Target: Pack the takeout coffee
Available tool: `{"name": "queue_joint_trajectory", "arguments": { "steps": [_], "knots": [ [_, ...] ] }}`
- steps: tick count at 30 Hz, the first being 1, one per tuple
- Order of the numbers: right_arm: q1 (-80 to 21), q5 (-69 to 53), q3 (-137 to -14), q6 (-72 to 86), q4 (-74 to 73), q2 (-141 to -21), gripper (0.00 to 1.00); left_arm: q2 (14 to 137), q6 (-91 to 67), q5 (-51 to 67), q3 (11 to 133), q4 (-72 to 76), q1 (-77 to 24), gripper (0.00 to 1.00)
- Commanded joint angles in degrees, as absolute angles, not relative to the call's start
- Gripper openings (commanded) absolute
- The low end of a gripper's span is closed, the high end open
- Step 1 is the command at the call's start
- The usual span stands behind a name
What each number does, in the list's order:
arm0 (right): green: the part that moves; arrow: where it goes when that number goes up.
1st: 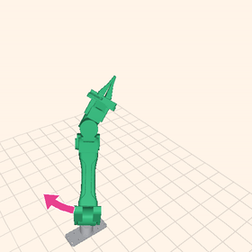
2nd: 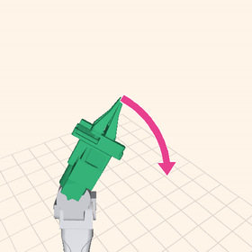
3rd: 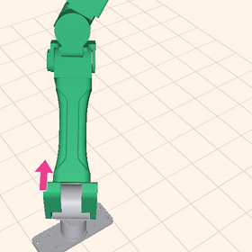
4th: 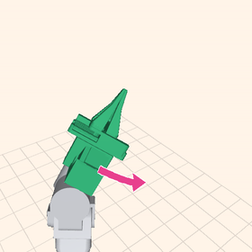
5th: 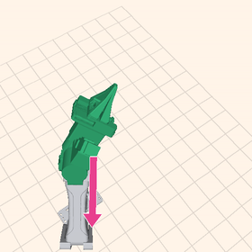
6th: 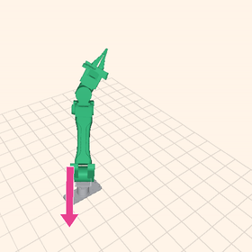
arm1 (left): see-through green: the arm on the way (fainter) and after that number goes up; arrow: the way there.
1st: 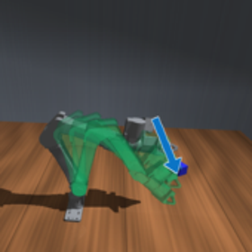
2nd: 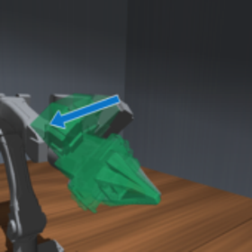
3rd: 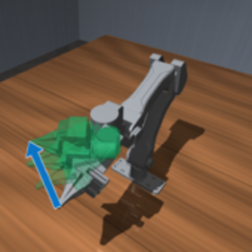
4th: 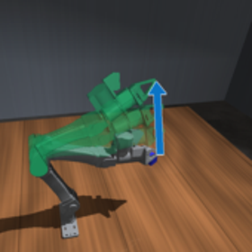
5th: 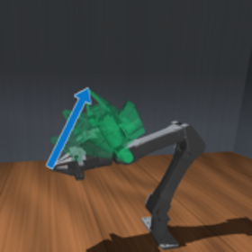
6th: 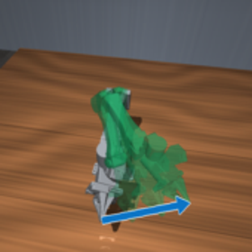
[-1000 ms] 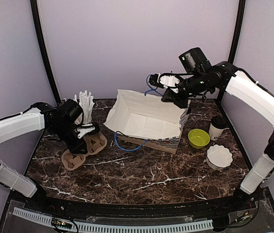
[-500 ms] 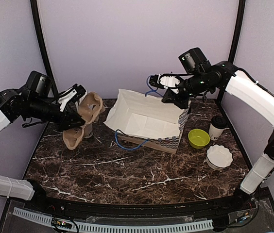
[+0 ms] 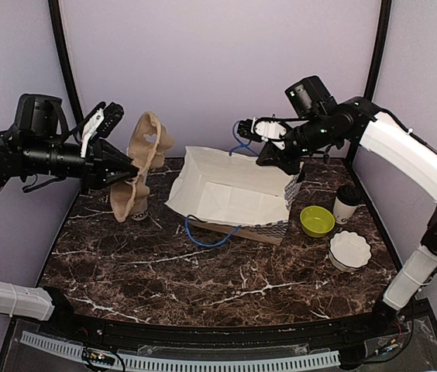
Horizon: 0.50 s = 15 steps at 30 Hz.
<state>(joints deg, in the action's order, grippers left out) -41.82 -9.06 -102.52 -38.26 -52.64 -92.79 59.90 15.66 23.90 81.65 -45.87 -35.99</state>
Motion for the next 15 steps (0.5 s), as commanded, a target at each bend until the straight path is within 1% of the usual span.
{"name": "queue_joint_trajectory", "arguments": {
  "steps": [1,11,15],
  "knots": [
    [-41.6,-13.7,-106.6,-36.4,-55.0,-93.4,0.00,59.4,16.4,29.9,84.5,-40.7,-37.2,0.20],
    [-41.8,-24.2,-115.5,-34.0,-62.5,-96.6,0.00,60.8,14.6,37.7,89.4,-35.2,-39.9,0.20],
    [-42.8,-26.8,-114.8,-33.2,-64.0,-97.6,0.00,60.9,13.2,39.9,90.5,-33.0,-40.6,0.20]
  ]
}}
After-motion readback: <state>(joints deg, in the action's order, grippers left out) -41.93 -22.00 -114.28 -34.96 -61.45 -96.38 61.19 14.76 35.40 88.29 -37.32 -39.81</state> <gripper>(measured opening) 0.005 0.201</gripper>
